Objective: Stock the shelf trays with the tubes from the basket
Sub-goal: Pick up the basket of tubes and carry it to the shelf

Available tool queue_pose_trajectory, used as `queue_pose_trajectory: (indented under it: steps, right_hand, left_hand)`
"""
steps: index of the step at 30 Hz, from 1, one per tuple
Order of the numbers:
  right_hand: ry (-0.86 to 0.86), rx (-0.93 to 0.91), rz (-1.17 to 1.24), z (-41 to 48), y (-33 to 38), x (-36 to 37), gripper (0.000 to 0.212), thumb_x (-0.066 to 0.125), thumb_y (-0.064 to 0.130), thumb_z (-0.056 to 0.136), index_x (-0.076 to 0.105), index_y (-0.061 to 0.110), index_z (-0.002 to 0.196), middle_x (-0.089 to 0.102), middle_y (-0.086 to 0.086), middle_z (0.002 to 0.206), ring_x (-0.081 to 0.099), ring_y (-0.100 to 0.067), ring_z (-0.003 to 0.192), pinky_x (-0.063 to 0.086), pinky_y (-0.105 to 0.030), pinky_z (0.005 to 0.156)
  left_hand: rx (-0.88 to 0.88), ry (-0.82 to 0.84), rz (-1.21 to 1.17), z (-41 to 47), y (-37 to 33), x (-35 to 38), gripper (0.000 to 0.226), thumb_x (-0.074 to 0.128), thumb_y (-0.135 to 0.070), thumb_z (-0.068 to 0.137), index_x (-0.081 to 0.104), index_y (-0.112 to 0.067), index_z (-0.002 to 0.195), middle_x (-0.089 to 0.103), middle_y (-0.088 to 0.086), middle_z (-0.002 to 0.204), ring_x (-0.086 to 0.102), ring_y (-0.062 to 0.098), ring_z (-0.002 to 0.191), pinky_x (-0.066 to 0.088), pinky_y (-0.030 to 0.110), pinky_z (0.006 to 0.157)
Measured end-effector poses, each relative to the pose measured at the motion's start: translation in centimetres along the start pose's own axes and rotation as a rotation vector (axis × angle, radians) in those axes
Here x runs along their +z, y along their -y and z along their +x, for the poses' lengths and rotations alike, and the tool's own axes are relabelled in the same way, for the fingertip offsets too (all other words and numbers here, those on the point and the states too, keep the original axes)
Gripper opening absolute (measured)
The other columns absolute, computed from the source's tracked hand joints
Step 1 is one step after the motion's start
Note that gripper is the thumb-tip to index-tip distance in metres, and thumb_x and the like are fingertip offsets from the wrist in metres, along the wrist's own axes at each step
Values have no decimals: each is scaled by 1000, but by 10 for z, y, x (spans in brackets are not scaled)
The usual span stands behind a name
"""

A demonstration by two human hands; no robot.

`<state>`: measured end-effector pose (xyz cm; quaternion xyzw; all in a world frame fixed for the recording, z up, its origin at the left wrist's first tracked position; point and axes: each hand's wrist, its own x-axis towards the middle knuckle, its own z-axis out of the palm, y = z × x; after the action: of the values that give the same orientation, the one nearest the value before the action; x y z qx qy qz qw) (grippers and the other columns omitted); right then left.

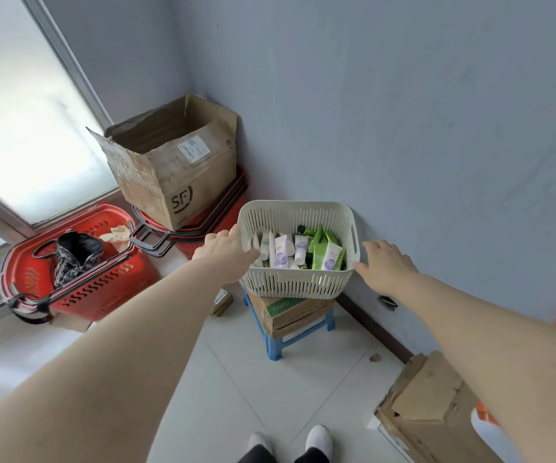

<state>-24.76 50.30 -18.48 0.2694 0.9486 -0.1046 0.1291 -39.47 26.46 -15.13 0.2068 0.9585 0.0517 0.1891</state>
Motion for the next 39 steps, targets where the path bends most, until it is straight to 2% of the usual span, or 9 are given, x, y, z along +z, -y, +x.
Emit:
queue_pose_trajectory:
  steps: [5,12,17,21,24,29,33,36,39]
  right_hand:
    - [51,8,48,53,-3,15,45,45,39,95,42,15,134,44,-10,135,43,-30,121,42,-43,94]
    - [112,73,52,127,-4,40,49,47,40,95,41,10,133,43,-14,137,43,-32,122,41,-42,95]
    - [128,130,117,171,-6,68,57,47,36,96,31,7,142,32,-13,146,37,-32,129,37,-42,100]
    - [109,164,150,205,-17,93,59,54,33,92,31,4,138,35,-15,140,40,-34,125,39,-42,96]
    - [114,227,176,228,-22,107,67,55,31,92,22,2,142,28,-18,145,38,-37,127,38,-44,98]
    - [90,265,292,247,-23,123,77,53,25,95,3,6,150,21,-21,149,38,-36,128,36,-40,101]
    - [36,325,420,255,-23,125,80,52,24,96,-4,7,151,18,-20,151,37,-36,130,36,-40,101]
    - [32,363,462,260,-24,122,73,53,23,94,7,7,149,29,-22,142,44,-39,122,40,-41,95]
    - [54,384,490,258,-22,118,67,54,24,94,14,9,146,33,-22,138,47,-39,118,42,-42,93]
  left_hand:
    - [-45,62,-32,50,3,14,70,45,-54,95,21,-18,150,38,6,148,28,31,137,36,49,103]
    - [-87,140,-49,136,17,40,69,47,-51,94,22,-18,149,37,7,149,31,31,136,37,47,101]
    - [-153,191,-69,191,25,74,64,50,-51,91,32,-14,140,44,8,141,39,31,128,41,48,96]
    - [-254,192,-128,227,27,102,66,54,-47,91,31,-8,139,44,11,139,42,34,126,41,48,96]
    - [-354,177,-208,253,28,121,70,54,-41,93,24,-5,144,39,12,146,40,36,130,40,50,97]
    - [-447,150,-395,281,30,139,53,52,-25,96,27,-2,137,48,19,133,51,39,116,42,45,78]
    - [-419,57,-530,291,36,142,41,50,-22,93,35,-12,129,55,16,121,57,36,101,50,51,82]
    - [-393,46,-688,290,34,138,49,51,-16,91,36,-25,136,59,9,110,60,25,86,51,41,76]
    - [-361,38,-742,283,33,132,50,51,-13,90,38,-30,136,63,1,106,62,21,86,53,41,78]
